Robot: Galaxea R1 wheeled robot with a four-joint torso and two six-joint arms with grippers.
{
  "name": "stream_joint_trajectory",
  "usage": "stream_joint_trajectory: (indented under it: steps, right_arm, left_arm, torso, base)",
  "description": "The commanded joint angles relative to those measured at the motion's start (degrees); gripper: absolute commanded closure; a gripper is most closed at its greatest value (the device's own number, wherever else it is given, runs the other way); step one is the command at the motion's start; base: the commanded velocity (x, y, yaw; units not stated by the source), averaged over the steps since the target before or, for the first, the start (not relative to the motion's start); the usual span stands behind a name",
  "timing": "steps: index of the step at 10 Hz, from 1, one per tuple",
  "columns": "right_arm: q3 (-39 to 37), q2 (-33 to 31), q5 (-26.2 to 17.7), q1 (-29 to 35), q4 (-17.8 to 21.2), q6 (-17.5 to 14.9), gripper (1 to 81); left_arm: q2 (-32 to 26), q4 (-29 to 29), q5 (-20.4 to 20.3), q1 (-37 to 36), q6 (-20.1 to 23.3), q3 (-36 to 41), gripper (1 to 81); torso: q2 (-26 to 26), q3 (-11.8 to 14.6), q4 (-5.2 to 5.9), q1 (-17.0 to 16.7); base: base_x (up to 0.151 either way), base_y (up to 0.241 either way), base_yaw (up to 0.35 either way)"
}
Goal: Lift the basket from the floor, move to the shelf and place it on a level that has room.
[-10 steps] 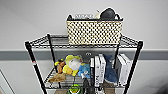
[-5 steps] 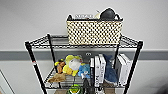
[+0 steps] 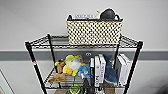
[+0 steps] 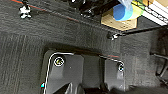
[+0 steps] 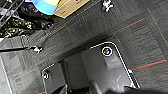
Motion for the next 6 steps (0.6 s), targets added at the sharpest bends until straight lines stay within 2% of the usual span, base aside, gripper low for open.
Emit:
stream_joint_trajectory:
  steps: [1, 3, 6]
  right_arm:
    - [-3.57, 2.70, -0.62, 0.91, 0.50, -3.44, 1.0]
    - [-5.52, 4.74, -0.08, -0.68, 0.41, -4.85, 1.0]
    - [-8.60, 7.73, 2.29, -3.66, 0.41, -7.58, 1.0]
  left_arm:
    - [2.11, -0.13, 1.73, -1.20, 2.89, -1.86, 1.0]
    - [5.11, -0.21, 0.49, 1.36, 4.75, -5.12, 1.0]
    - [10.38, 1.63, -0.48, 4.43, 4.92, -11.18, 1.0]
  torso:
    - [0.00, 0.00, 0.00, 0.00]
    - [-0.02, 0.00, 0.00, -0.02]
    - [-0.05, 0.02, 0.00, -0.05]
  base:
    - [0.000, 0.000, 0.000]
    - [0.000, 0.000, 0.000]
    - [0.000, 0.000, 0.000]
